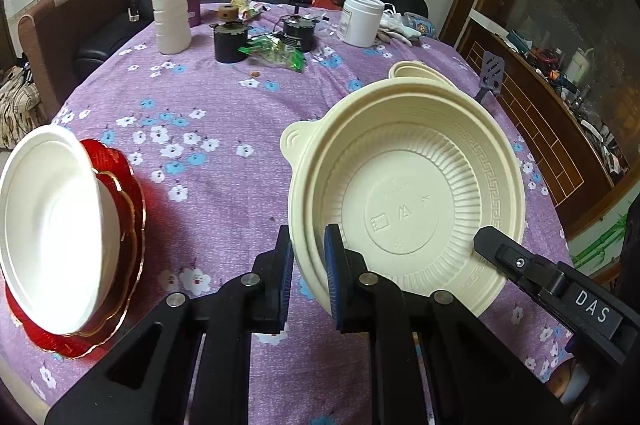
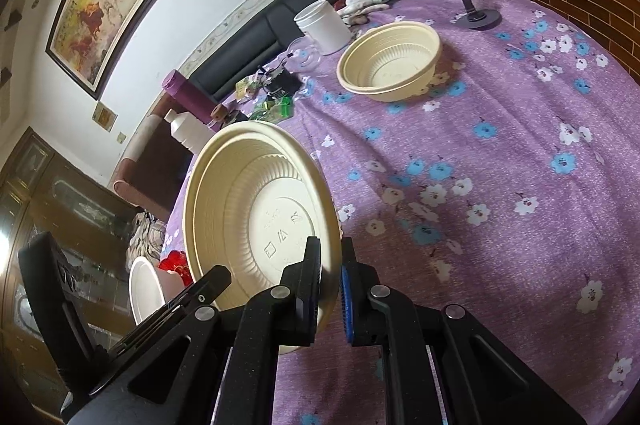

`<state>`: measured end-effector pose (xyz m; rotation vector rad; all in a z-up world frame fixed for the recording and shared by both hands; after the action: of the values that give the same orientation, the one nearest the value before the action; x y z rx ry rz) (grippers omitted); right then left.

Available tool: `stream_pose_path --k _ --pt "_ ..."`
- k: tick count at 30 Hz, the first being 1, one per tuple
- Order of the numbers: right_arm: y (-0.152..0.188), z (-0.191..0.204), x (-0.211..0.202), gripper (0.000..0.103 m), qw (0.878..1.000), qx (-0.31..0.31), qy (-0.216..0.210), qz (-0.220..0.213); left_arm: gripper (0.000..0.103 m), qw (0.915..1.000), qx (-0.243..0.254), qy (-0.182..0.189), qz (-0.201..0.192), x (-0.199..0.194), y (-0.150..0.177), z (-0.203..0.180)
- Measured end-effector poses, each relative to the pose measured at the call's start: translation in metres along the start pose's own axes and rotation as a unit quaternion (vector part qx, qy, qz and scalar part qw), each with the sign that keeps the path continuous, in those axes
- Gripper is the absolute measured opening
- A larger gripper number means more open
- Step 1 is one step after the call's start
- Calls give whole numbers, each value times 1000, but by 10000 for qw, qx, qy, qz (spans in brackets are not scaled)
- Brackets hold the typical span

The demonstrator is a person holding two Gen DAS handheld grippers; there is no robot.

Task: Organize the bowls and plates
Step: 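Carry the beige bowl over the red plate stack with white bowls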

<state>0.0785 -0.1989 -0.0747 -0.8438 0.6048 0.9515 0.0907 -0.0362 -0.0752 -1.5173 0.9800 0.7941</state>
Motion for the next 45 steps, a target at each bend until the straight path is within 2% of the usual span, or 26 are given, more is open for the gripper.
stream_pose_path --k 12,19,27,35,39,45 --pt "2 28 12 9 9993 -289 -173 132 13 9996 -240 -132 -114 -13 0 29" --pt "3 59 21 9 9976 -558 -329 228 13 9983 -464 -244 -246 -27 1 55" --pt "13 112 34 9 9926 -996 -593 373 14 9942 -879 -390 -482 -55 5 104" --pt "35 175 58 9 9821 -1523 -870 685 14 9866 -1372 -605 -651 -80 18 164" --pt "51 201 75 9 9764 -1736 -933 886 14 9824 -1572 -789 -630 -82 27 192" --pt "67 219 96 9 9711 -1868 -935 1156 14 9781 -1809 -887 -515 -75 37 220"
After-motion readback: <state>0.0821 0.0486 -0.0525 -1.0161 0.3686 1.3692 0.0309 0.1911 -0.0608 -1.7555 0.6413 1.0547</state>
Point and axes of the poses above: each gripper's, at about its wrist camera, not at the fingertips, and x roughly the way its jaws point, z to its left, y to its underside, the point moved 9 cm from there along x, roughly the way its jaws point, and after that the axes turned 12 degrees about z, right-handed, at the moved point
